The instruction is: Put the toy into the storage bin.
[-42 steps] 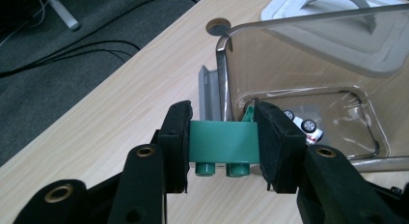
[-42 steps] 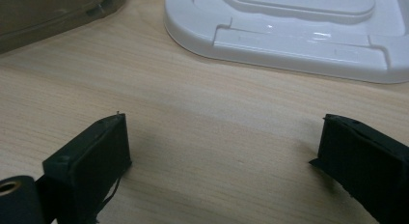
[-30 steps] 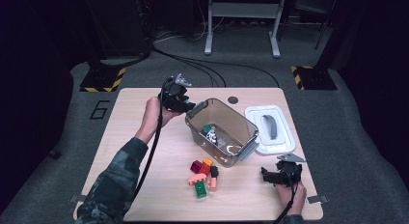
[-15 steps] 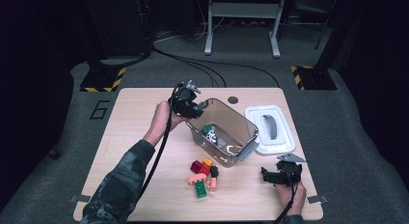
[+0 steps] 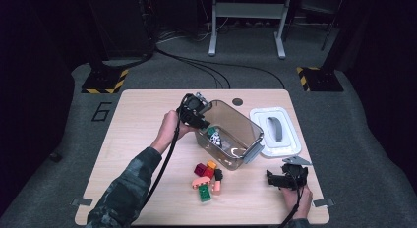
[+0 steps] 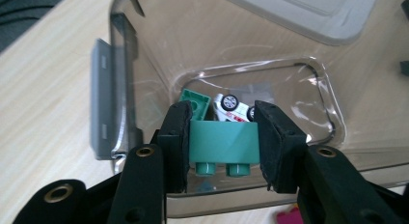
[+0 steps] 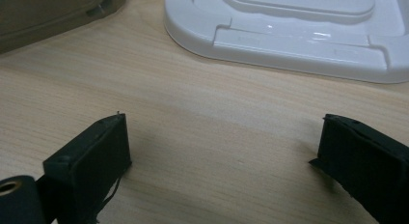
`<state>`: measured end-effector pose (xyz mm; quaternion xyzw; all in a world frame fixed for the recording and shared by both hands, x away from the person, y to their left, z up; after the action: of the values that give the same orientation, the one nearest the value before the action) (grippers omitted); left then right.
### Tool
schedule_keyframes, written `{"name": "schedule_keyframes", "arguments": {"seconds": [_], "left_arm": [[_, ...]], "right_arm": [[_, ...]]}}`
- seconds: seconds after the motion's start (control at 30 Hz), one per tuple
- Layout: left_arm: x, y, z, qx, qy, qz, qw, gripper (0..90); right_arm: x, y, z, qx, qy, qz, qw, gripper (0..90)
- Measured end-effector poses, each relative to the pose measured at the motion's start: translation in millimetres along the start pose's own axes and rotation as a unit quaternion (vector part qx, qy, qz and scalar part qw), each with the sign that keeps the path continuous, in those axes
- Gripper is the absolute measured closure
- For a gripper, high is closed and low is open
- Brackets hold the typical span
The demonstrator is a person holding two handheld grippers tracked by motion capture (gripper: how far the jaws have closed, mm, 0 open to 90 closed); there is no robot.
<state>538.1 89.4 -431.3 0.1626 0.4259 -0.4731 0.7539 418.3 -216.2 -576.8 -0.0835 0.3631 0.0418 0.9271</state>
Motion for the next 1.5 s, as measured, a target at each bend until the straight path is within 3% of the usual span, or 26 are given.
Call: {"name": "schedule_keyframes", "arguments": {"seconds": [0.23, 0.4, 0.6, 0.8, 1.0, 1.07, 1.17, 1.5], "left_arm": [[10.0, 1.4, -6.6, -0.015, 0.021, -0.015, 0.9996, 58.7], [11.6, 1.1, -7.7, -0.021, 0.022, -0.026, 0.9992, 58.1], [7.3, -2.7, -9.3, -0.023, 0.023, -0.034, 0.9989, 44.8], [-10.1, -9.4, -10.7, -0.015, -0.003, -0.032, 0.9994, 31.3], [-34.1, -18.9, -17.1, -0.003, -0.034, -0.019, 0.9992, 23.9], [-44.0, -22.8, -26.0, 0.0, -0.04, -0.006, 0.9992, 22.2], [-46.0, -23.6, -30.4, 0.0, -0.042, -0.004, 0.9991, 20.0], [-39.9, -20.4, -68.4, -0.02, -0.043, 0.009, 0.9988, 16.3]], "right_arm": [[0.0, 0.0, 0.0, 0.0, 0.0, 0.0, 1.0, 3.5], [0.1, 0.0, 0.0, 0.0, 0.0, 0.0, 1.0, 3.4], [0.0, 0.0, 0.0, 0.0, 0.001, 0.0, 1.0, 3.4], [0.1, -0.2, 0.1, 0.0, 0.001, 0.0, 1.0, 3.5], [0.1, -0.1, 0.0, -0.001, 0.001, 0.0, 1.0, 3.5], [0.2, -0.1, 0.0, -0.001, 0.001, 0.0, 1.0, 3.6], [0.1, -0.1, 0.0, -0.001, 0.001, 0.0, 1.0, 3.6], [0.0, -0.1, 0.1, 0.001, 0.001, -0.001, 1.0, 3.7]]}}
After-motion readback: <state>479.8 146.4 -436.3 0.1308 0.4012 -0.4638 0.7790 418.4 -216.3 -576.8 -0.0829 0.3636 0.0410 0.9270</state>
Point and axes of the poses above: each handheld gripper's, and its own axes: x roughly forward along the jaws, z roughly out of its top, y roughly to its left, the point moved 7 cm from there along x, roughly forward along the jaws, and after that the axes turned 11 degrees about -z, right-handed, at the moved point
